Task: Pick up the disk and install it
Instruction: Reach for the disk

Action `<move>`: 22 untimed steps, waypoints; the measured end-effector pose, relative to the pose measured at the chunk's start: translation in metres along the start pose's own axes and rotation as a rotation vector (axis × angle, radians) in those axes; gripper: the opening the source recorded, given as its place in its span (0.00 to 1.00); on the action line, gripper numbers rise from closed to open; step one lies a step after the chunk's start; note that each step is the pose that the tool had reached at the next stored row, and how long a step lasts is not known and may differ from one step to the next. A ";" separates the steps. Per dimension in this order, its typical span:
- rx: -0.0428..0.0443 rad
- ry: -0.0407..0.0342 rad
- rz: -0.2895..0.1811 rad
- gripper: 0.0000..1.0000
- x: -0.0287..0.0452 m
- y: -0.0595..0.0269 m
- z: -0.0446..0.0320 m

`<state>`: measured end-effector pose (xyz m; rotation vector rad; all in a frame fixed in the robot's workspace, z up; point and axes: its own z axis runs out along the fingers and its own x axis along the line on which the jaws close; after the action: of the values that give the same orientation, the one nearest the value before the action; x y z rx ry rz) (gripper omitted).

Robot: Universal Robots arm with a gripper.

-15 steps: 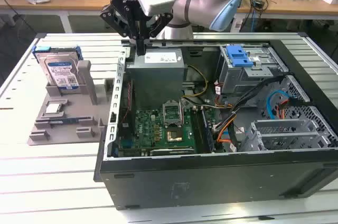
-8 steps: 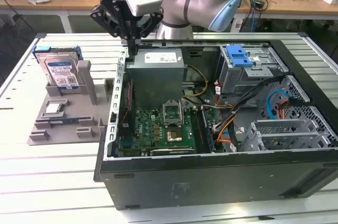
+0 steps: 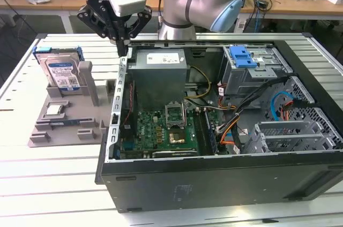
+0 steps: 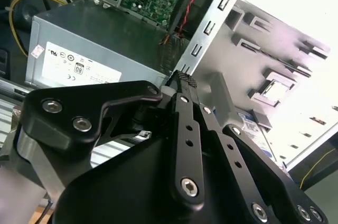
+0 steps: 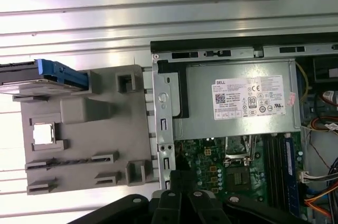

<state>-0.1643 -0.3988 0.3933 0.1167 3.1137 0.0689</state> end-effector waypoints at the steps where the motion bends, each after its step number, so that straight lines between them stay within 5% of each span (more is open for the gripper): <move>1: 0.0000 0.0000 0.000 0.10 0.0012 -0.0001 0.0000; 22: 0.0001 -0.0001 0.000 0.10 0.0328 -0.0024 -0.0009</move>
<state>-0.1971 -0.3988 0.3933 0.1167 3.1136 0.0688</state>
